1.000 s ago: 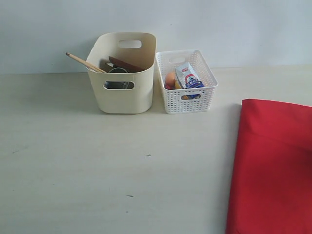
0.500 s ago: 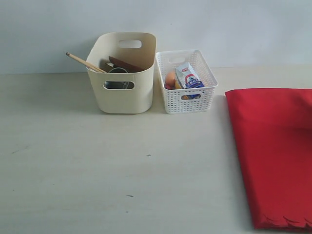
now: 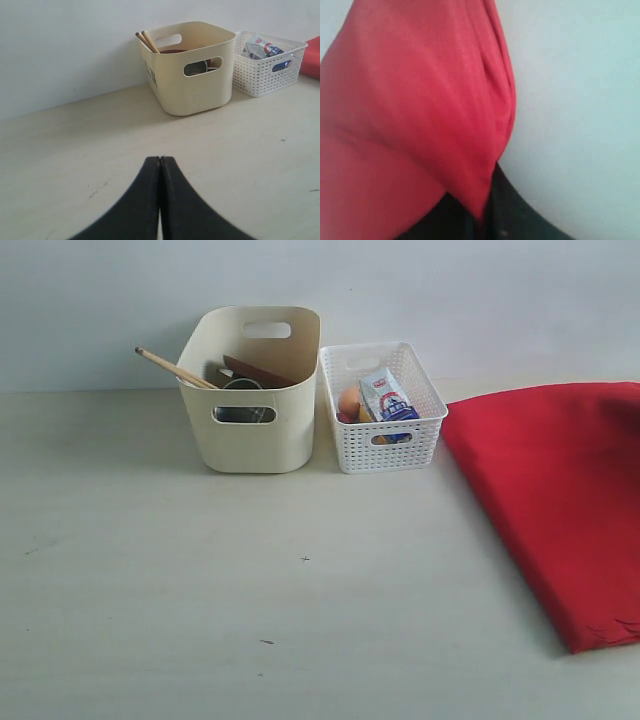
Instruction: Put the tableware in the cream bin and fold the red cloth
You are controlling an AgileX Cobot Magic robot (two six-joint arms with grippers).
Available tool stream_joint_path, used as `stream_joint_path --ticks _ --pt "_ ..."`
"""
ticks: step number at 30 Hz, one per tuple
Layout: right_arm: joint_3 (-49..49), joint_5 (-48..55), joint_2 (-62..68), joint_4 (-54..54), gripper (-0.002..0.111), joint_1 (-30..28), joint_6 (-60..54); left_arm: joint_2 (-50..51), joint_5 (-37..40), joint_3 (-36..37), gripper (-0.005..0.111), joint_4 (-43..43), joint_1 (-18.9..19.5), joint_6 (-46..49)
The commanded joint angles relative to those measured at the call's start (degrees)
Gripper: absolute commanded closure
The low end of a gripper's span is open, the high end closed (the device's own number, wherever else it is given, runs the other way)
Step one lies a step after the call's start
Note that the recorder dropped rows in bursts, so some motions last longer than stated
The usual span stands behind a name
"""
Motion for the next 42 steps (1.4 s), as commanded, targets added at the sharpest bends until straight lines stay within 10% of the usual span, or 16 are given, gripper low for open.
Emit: stream_joint_path --ticks 1,11,21,26,42 --pt "-2.1 -3.2 1.7 6.3 0.108 -0.1 -0.5 -0.4 -0.2 0.2 0.107 -0.1 0.1 -0.3" --pt "-2.5 -7.7 2.6 7.0 0.104 -0.1 -1.0 -0.4 -0.2 0.2 0.107 -0.1 0.1 -0.3" --pt "-2.5 -6.1 -4.7 -15.1 0.044 -0.1 3.5 -0.4 -0.2 0.2 0.107 -0.1 0.1 -0.3" --pt "-2.5 -4.7 -15.0 -36.4 0.043 -0.1 13.7 -0.4 -0.2 0.2 0.107 -0.1 0.1 -0.3" --pt "10.1 -3.2 -24.5 -34.7 0.064 16.2 8.4 -0.4 -0.2 0.2 0.107 -0.1 0.1 -0.3"
